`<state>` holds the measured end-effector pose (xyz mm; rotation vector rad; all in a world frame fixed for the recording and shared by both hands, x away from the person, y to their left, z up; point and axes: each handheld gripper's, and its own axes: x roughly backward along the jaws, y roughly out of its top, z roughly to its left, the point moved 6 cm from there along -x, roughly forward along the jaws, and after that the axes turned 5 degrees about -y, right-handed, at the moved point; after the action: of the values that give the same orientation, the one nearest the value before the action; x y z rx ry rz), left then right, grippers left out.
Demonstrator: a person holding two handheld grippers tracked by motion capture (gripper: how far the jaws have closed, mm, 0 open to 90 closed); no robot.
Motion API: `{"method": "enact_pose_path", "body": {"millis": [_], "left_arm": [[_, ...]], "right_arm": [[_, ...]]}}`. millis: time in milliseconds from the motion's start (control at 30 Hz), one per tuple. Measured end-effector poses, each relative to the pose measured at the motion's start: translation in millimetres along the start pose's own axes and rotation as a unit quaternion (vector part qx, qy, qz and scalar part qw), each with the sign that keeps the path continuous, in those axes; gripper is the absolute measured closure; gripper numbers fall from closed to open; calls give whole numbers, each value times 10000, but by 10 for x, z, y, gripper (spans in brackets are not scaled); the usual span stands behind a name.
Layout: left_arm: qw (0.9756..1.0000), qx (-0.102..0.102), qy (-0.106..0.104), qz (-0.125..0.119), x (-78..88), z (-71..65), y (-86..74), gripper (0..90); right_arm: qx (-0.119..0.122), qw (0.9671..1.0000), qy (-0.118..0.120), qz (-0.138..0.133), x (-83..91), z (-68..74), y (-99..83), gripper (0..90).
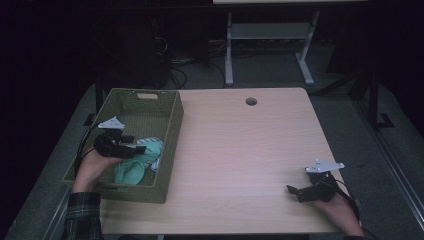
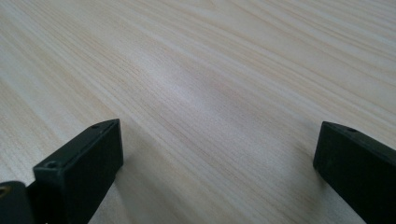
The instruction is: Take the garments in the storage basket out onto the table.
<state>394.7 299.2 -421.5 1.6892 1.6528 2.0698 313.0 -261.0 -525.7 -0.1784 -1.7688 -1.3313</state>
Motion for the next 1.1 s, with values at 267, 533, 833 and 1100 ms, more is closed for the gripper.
{"method": "enact_pose_path", "body": {"millis": [267,533,833,1100], "left_arm": [[9999,74,-85,92,-5,-6,-25,515],[9992,156,-289,221,-29,-6,-62,736],[9986,242,-390,275,-33,0,-72,822],[9988,354,-335,-36,26,0,-9,825]], "right_arm": [[-1,10000,0,0,0,0,0,12],[-4,10000,0,0,0,0,0,12],[-2,10000,-1,-1,0,0,0,12],[-4,10000,-1,-1,0,0,0,12]]}}
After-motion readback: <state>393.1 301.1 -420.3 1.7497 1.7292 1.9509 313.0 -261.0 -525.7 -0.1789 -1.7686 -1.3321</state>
